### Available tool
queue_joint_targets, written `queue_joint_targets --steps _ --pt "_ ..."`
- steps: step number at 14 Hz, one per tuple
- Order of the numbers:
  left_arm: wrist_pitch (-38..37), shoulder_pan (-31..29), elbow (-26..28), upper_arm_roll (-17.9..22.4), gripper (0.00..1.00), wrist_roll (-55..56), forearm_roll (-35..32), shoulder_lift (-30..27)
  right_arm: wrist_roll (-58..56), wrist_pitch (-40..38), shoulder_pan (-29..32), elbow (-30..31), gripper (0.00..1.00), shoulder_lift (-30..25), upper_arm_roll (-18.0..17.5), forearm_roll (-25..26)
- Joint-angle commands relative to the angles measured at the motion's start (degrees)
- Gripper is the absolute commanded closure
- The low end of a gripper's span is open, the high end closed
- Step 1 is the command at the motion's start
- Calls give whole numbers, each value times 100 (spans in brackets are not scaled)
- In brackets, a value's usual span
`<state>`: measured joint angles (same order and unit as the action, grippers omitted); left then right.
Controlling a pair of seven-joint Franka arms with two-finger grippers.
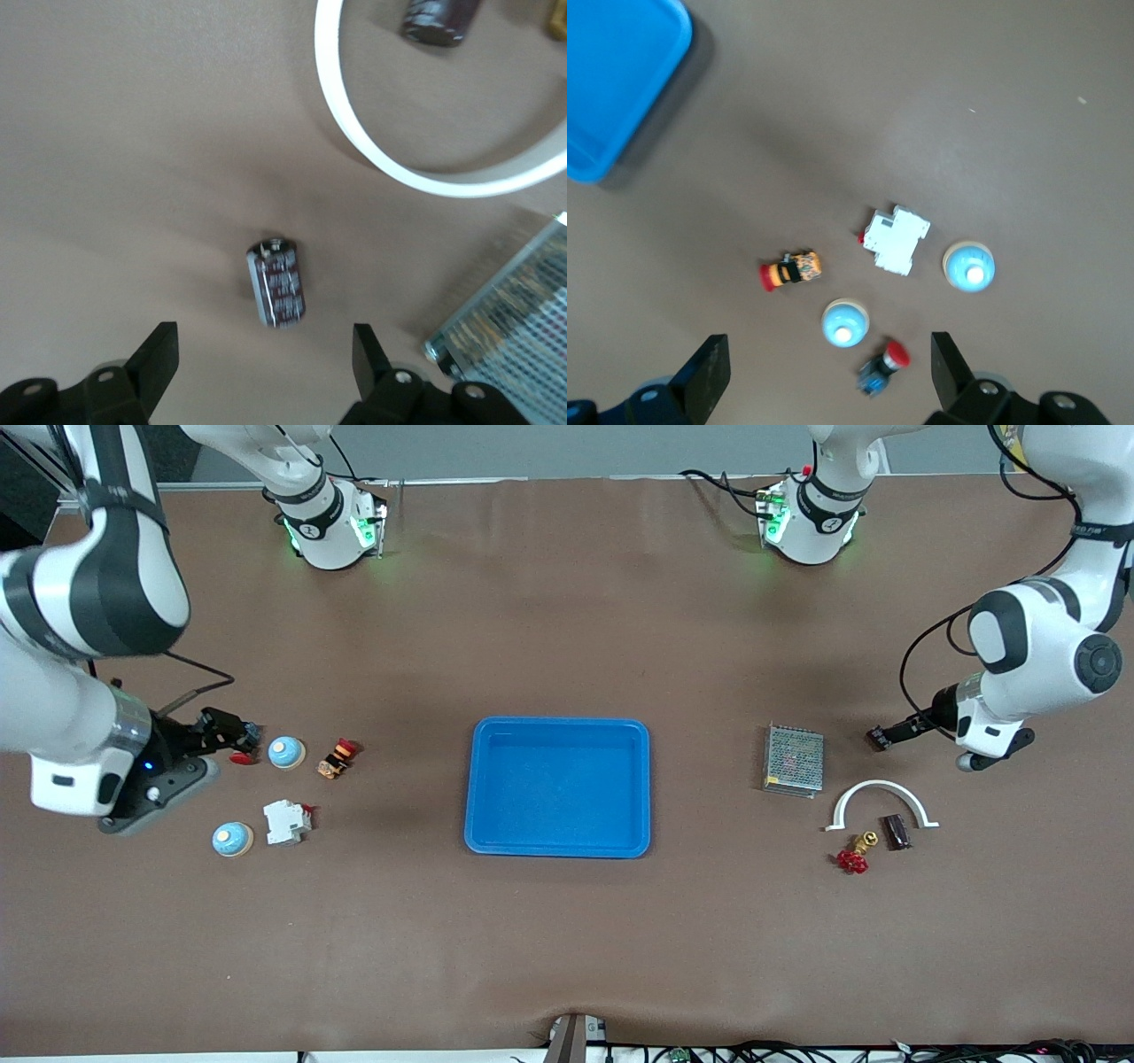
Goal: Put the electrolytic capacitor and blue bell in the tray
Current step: 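Grasp the black capacitor with the left gripper while the right gripper lowers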
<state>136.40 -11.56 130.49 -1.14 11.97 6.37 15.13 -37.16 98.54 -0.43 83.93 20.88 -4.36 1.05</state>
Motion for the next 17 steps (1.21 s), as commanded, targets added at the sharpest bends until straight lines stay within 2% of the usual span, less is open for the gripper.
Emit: queue_joint_targets --steps 1,4,6,7,9,10,14,17 --pt "483 -31 117 -18 15 42 118 253 -1070 304 209 52 0 320 -21 53" --pt "668 -31 109 -27 20 42 118 464 -2011 1436 394 737 0 364 -12 184" --pt "773 -31 100 -27 28 42 118 587 -2670 1702 587 747 0 635 -12 211" --pt "826 -22 100 -27 43 42 118 623 -2952 1886 658 773 0 750 -12 203" --pt "827 -4 91 -36 87 59 118 641 -3453 2124 842 774 0 987 -12 202" --pt "827 5 91 -44 100 59 118 640 -3612 2256 912 791 0 1110 -12 202" --pt "713 40 65 -88 100 33 118 369 -4123 2907 1141 897 0 1479 -21 176" --pt "187 40 -110 -246 100 42 110 26 -4123 2995 1142 906 0 1568 -21 158"
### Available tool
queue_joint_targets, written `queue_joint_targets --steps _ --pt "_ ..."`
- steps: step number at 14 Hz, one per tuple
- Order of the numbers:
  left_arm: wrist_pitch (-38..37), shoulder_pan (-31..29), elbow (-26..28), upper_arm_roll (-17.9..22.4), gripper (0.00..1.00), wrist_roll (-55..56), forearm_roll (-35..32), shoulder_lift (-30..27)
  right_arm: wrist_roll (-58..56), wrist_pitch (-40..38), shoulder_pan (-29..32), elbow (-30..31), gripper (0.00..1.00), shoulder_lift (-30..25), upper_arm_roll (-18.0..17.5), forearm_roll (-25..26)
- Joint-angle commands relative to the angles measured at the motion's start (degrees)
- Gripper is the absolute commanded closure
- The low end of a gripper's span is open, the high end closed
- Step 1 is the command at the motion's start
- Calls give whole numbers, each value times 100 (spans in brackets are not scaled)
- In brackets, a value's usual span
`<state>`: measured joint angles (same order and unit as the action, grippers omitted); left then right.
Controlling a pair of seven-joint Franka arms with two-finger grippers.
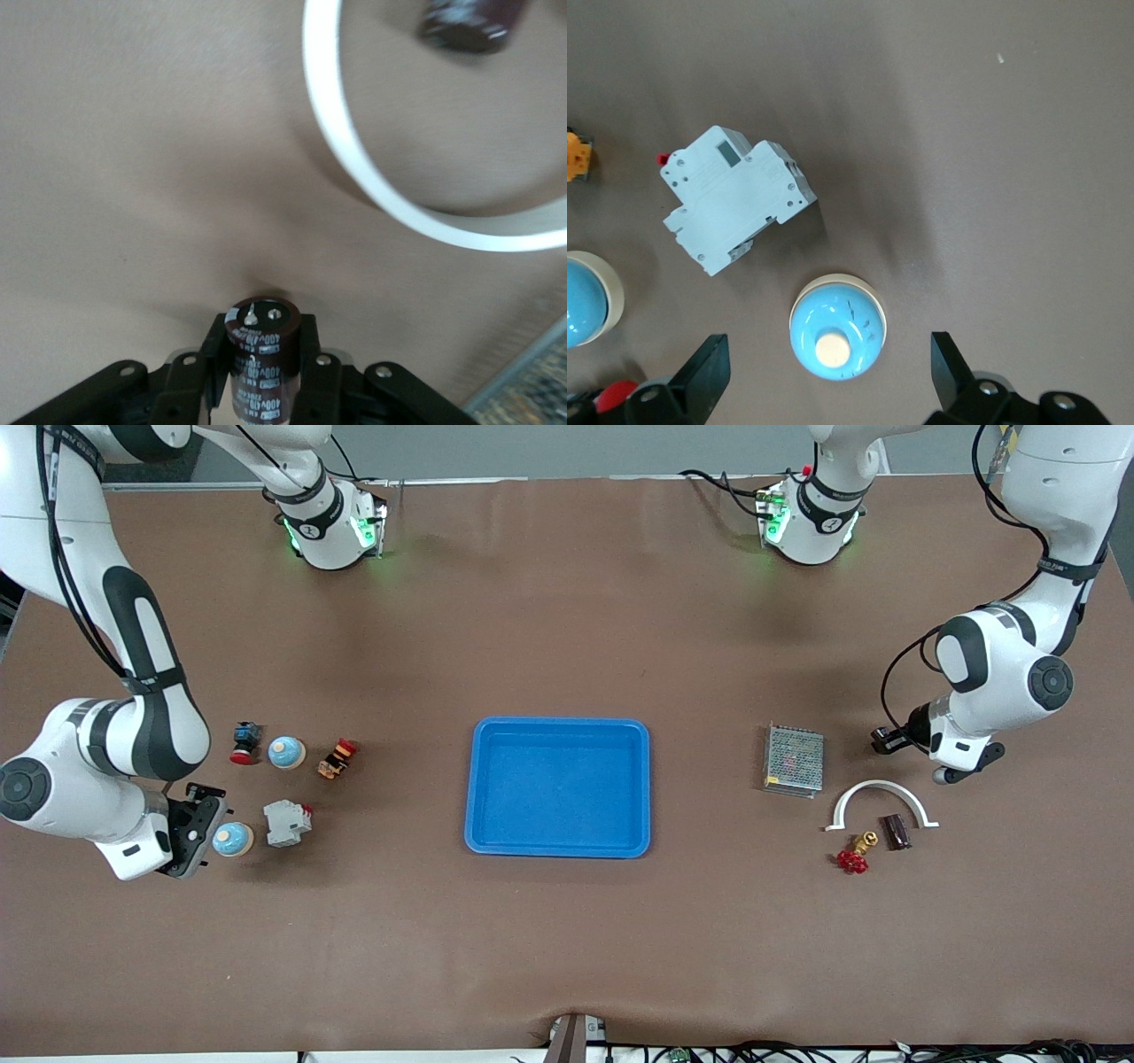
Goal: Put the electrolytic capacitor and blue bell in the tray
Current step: 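Grasp the black capacitor with the left gripper while the right gripper lowers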
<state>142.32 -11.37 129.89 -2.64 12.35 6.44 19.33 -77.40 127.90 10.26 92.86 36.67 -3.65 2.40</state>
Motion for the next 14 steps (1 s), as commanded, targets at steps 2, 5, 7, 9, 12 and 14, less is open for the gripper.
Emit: queue_joint_targets --steps 2,5,7,9,12,14 --pt "-931 20 -366 -306 100 109 103 -526 -100 225 82 56 0 68 -92 24" --pt "-1672 38 -1052 -982 100 1125 85 -536 -178 533 134 302 0 77 -92 24" --pt "-1681 73 -1351 -1500 100 2179 85 -396 -214 543 178 346 0 77 -92 24" --pt "-1681 370 -1676 -1766 100 3313 50 -141 -266 630 187 443 0 77 -92 24" --pt "-1673 1064 -2186 -1758 100 4431 41 306 -372 726 275 548 0 77 -100 15" --pt "-1638 1451 -2458 -1749 100 4950 -11 553 -486 998 292 698 0 86 -100 15"
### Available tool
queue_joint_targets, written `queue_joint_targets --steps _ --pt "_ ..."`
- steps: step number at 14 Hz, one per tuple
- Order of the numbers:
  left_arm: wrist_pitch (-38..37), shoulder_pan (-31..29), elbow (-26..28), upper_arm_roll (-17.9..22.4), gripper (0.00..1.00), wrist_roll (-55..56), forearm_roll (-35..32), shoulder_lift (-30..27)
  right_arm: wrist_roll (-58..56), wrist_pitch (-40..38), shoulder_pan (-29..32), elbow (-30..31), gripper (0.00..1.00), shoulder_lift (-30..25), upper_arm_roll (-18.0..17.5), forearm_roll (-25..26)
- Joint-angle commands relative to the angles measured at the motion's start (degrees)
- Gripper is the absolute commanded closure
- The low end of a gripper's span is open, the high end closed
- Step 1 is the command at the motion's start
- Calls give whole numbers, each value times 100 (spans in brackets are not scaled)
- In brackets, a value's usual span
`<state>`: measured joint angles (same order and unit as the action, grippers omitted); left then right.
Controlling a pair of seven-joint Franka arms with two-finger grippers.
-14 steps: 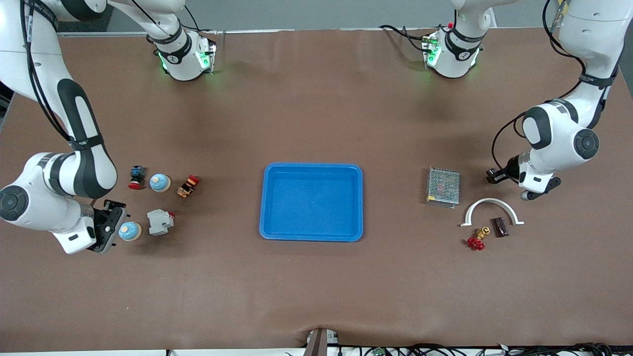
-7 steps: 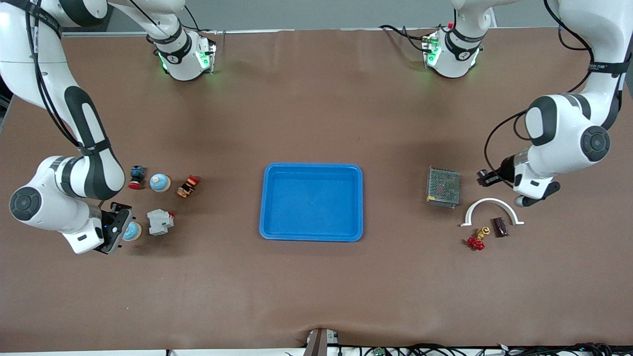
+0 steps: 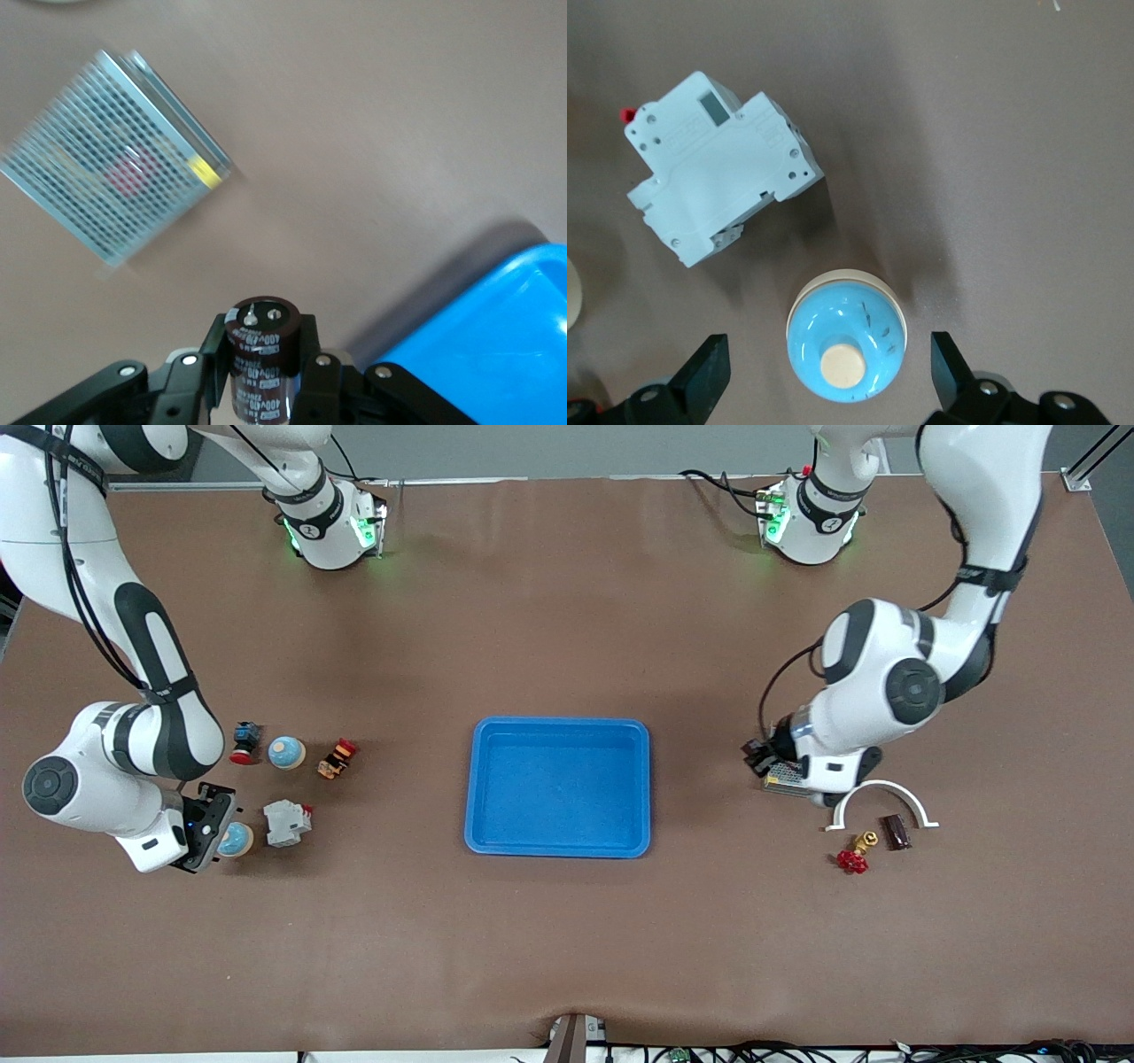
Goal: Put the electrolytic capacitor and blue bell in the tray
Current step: 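Carry the capacitor into the tray and open the left gripper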
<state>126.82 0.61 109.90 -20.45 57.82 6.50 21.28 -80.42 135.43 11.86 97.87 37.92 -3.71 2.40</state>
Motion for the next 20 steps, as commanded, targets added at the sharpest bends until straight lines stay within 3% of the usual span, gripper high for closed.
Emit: queue_joint_targets --steps 1,9,19,20 --pt "-78 447 -583 32 100 562 -113 481 -210 299 159 267 0 -31 -95 -2" --pt "220 1511 -1743 85 100 2382 -790 1896 -228 378 186 338 0 74 -113 -20" --pt "932 1916 -2034 103 100 3691 -782 2547 -219 835 194 277 0 356 -113 -29" --pt "933 1916 -2034 103 92 3762 -773 2556 -219 870 203 268 0 399 -113 -38"
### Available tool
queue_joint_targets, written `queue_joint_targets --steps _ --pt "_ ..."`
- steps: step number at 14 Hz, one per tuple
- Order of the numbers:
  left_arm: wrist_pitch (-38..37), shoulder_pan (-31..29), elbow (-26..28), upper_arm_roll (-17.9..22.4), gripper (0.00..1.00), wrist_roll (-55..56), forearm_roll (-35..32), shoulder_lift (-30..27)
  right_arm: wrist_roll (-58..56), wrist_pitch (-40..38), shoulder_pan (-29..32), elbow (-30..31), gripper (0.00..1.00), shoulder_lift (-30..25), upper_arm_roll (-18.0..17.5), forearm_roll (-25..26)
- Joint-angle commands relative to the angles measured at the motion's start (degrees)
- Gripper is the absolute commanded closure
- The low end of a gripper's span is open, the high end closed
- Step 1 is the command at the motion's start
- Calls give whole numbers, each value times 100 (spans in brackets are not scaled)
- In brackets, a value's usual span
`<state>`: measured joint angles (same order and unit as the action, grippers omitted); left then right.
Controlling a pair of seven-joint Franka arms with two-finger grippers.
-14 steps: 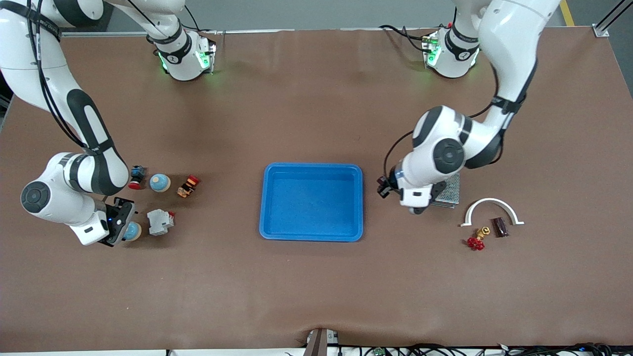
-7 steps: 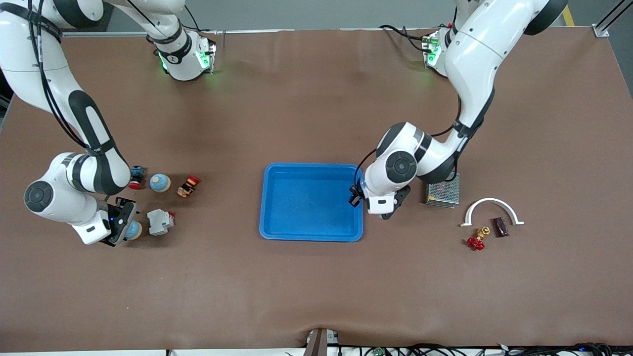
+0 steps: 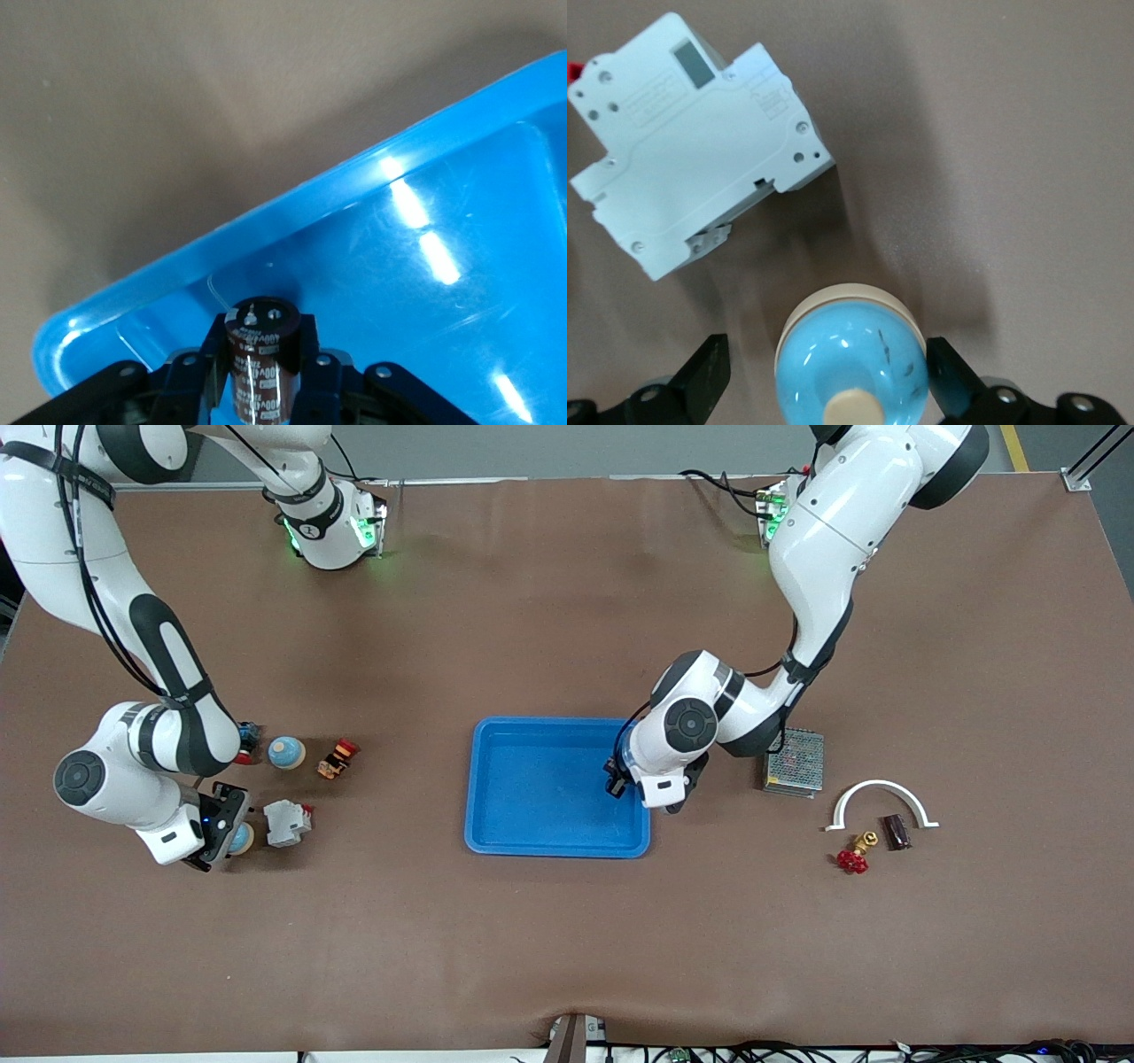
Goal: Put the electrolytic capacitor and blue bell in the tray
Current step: 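Carry the capacitor into the tray and open the left gripper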
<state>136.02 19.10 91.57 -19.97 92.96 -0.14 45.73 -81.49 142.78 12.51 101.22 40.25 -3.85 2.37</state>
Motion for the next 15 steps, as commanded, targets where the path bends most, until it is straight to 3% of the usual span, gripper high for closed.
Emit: queue_joint_targets --steps 1,3,8,15 --pt "12 68 -201 55 65 266 -109 112 -113 144 129 -67 0 167 -98 -61" --pt "12 68 -201 64 0 249 -170 60 -113 144 138 -67 0 176 -98 -114" --pt "-75 -99 -307 125 0 205 -294 -300 -104 101 129 -76 0 176 -98 -114" --pt "-900 -458 -298 969 0 -487 -566 -1118 -69 -241 94 -277 0 36 -98 -114"
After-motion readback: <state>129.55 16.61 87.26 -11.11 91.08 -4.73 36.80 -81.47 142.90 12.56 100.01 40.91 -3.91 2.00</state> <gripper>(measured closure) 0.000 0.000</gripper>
